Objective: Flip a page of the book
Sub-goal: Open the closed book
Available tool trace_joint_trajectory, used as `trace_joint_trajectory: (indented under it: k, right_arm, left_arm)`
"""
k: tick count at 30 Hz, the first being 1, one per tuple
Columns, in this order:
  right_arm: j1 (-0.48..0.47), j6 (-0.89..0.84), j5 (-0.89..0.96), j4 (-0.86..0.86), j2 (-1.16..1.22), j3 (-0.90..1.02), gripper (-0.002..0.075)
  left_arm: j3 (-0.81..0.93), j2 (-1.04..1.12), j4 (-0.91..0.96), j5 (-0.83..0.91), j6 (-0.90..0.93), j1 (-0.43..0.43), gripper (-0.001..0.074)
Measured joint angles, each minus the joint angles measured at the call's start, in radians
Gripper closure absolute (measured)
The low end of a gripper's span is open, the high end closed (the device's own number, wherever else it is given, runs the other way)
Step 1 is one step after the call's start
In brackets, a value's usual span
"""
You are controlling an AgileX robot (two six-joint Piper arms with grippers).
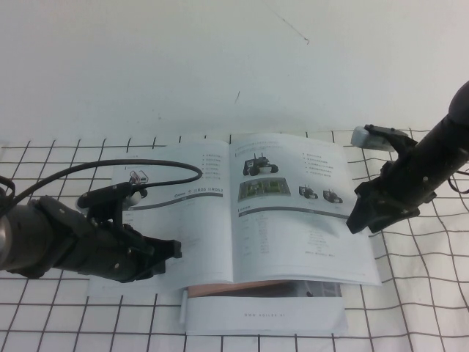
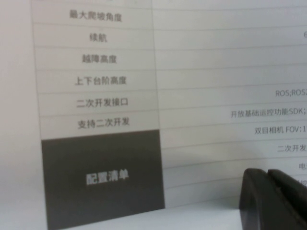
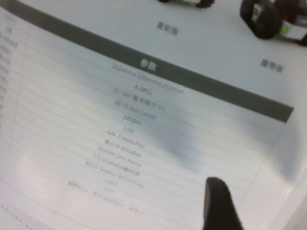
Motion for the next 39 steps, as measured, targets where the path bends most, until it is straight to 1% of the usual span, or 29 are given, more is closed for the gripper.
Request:
trace_joint_trajectory:
  k: [7,16,25,33,39]
  right_arm:
    - [0.000,0.008,0.004,0.019,0.044,-0.006,0.0314]
    - [-0.002,-0.039,0.011,0.108,0.062,-0.010,0.0308]
    - [0.002,-0.139,0.054,0.324,0.070,-0.010,0.0307]
    - [0.004,-0.172,0.070,0.404,0.070,-0.010,0.0307]
    - [0.005,-0.232,0.111,0.545,0.070,-0.009,0.0296]
  left_arm:
    - [0.000,0.000,0.000,0.000,0.000,0.000,0.0735]
    - [0.000,0.000,-0.002,0.000,0.000,0.000,0.0736]
    - [0.000,0.000,-0.002,0.000,0.000,0.000,0.0736]
    - [0.000,0.000,-0.002,0.000,0.000,0.000,0.0736]
    - [0.000,0.000,-0.002,0.000,0.000,0.000,0.0736]
